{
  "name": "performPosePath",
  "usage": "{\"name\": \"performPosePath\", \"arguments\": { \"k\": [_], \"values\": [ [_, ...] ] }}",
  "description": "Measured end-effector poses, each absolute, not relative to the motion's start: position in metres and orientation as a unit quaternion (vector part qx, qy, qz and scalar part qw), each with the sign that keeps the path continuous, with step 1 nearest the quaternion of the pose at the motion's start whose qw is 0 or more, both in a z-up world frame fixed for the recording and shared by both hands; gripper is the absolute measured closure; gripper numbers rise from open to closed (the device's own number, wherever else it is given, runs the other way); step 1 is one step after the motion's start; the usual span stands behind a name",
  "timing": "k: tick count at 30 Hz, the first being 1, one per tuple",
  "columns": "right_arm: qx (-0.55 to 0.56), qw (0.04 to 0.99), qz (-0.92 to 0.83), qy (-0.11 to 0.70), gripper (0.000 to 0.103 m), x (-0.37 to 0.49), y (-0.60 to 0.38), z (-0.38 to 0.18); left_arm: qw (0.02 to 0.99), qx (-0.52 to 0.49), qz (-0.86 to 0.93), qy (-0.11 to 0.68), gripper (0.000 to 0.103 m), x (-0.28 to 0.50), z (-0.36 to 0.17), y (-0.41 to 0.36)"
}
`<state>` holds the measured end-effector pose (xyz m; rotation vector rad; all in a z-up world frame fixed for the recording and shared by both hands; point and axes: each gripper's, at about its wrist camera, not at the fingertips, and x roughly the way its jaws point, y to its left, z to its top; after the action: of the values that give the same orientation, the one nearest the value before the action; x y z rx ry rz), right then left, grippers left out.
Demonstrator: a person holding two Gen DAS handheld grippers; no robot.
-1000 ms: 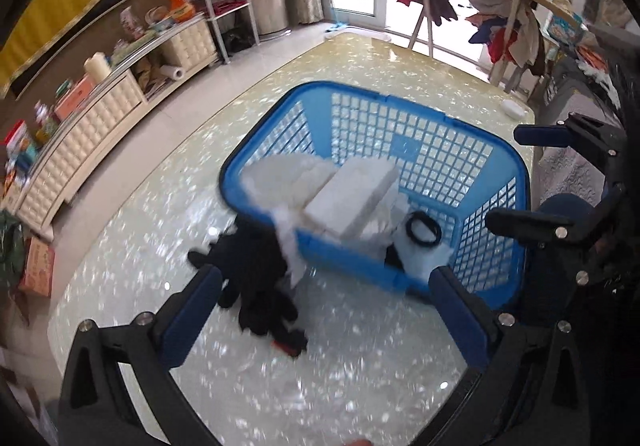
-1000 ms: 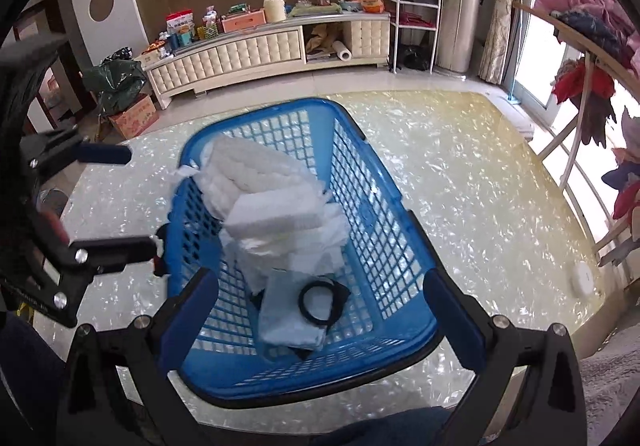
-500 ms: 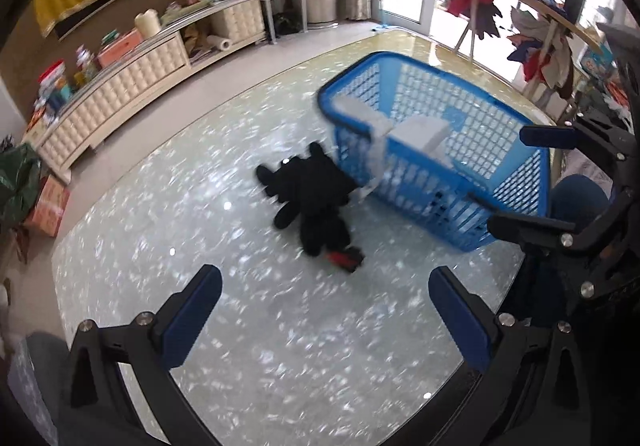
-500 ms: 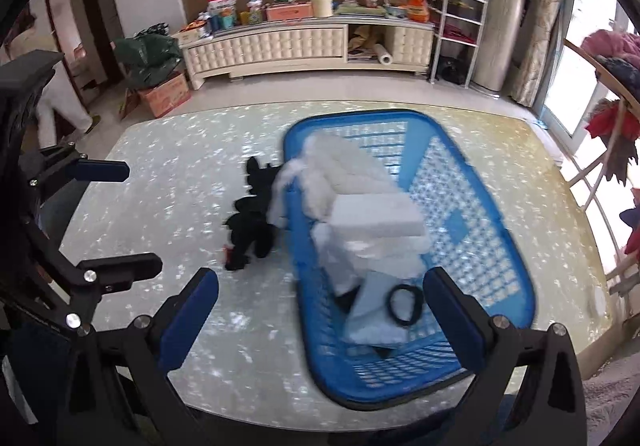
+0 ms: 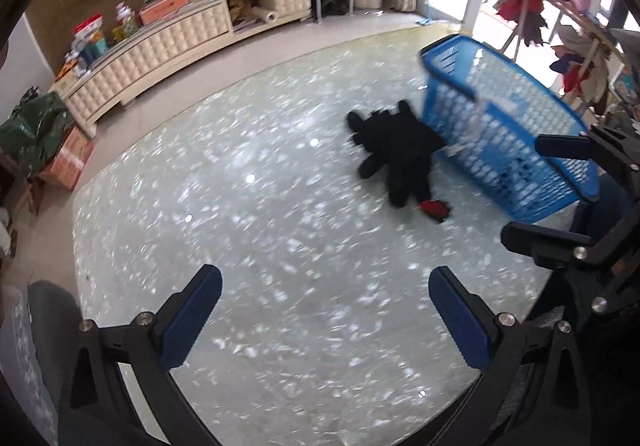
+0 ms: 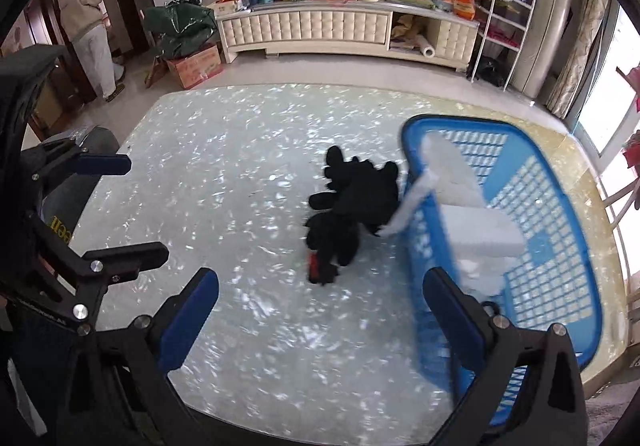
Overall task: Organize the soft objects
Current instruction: 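Withdraw both tools and move the right tool toward the black plush toy, then grasp the black plush toy with the right tool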
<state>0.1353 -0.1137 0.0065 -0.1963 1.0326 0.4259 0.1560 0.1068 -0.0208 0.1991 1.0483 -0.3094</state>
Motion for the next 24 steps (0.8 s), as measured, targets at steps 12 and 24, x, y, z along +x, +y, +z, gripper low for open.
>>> {"name": "performPosePath", "arguments": {
  "k": [12,24],
  "values": [
    [-0.068,0.805,0.204,0.554,0.000,0.164,-0.075,-0.038,0.843,0.058,-0.089,0.528,0.000,0.178,-0.056,0.155],
    [-0.039,0.789,0.124,0.600,0.001,0.203,-0.075,-0.093,0.835,0.026,-0.072,0.545,0.000,0.189,-0.082,0.176]
  ]
}}
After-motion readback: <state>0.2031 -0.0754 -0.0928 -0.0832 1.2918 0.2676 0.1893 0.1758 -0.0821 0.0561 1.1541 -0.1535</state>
